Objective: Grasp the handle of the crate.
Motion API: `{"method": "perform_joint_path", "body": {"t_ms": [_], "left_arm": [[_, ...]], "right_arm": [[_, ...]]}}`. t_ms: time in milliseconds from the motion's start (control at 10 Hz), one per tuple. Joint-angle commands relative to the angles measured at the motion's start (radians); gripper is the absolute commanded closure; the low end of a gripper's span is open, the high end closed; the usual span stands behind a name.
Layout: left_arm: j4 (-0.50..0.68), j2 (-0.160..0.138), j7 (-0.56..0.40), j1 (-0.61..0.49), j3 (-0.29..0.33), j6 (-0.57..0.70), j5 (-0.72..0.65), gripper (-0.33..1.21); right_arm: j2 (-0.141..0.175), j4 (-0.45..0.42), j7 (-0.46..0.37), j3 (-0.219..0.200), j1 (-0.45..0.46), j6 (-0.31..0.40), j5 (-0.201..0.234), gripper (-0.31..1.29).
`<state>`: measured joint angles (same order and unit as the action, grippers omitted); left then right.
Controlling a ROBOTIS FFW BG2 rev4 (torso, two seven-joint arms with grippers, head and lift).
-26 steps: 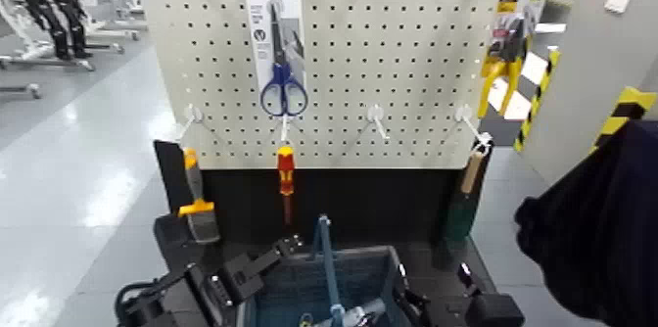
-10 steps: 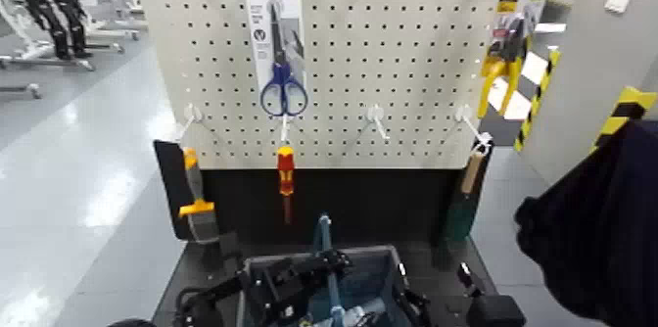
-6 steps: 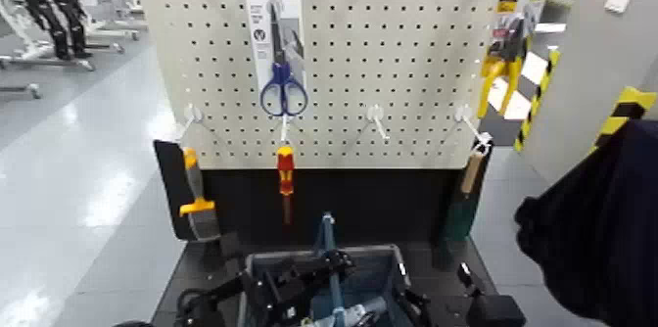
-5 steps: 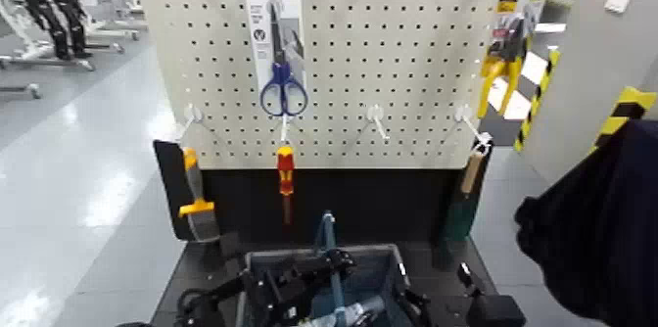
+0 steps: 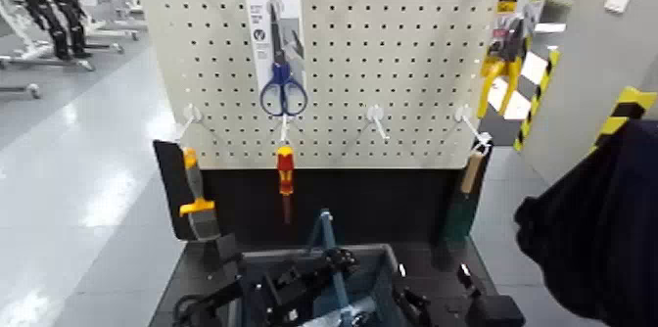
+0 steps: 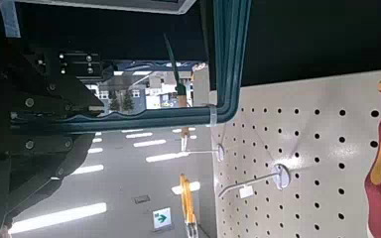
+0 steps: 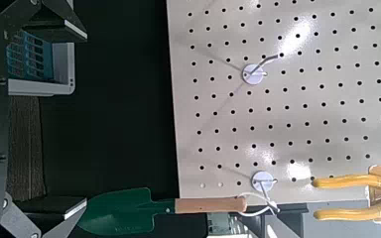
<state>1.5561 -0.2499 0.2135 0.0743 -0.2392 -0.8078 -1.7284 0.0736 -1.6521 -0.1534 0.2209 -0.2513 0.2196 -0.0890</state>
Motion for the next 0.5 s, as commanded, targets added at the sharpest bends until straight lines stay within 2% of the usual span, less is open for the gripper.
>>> {"method": "perform_joint_path", "body": {"t_ms": [100, 500], "left_arm": [[0.03, 0.003, -0.002, -0.008, 0.005, 0.01, -0.011, 1.18], [0.048, 0.004, -0.002, -0.008, -0.006, 0.012, -0.037, 1.19]], "right_arm": [[0.0, 0.0, 0.0, 0.0, 0.001, -0.005, 0.0, 0.14], [0.002, 0.0, 0.0, 0.003, 0.001, -0.008, 0.008, 0.14]]}}
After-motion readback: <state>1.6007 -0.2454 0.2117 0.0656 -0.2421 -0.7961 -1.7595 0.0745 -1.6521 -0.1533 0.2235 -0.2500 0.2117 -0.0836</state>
